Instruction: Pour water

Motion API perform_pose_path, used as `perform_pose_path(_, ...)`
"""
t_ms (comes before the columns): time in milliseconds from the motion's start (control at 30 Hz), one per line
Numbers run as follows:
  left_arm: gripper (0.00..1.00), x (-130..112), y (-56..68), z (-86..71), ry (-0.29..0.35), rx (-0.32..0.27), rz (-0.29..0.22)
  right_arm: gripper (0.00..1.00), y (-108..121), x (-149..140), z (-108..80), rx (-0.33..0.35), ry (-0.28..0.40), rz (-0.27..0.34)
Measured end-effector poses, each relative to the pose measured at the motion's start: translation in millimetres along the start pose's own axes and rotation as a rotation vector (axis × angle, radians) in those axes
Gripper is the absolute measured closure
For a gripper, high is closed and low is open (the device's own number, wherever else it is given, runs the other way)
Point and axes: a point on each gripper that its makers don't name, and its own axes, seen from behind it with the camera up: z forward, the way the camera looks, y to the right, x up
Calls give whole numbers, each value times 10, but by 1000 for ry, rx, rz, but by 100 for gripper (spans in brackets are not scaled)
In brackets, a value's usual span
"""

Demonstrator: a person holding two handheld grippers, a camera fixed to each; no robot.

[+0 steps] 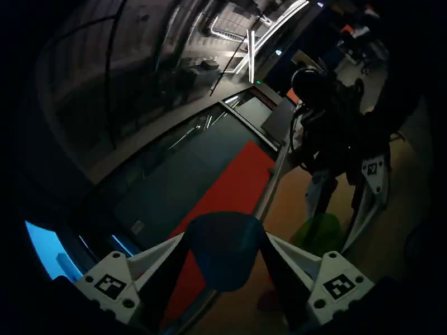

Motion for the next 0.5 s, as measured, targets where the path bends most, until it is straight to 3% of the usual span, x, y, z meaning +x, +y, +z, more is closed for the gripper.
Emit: perform_pose_path(500, 14, -124, -22, -1, -26, -10, -462, 2, -42, 73, -53, -5, 8, -9)
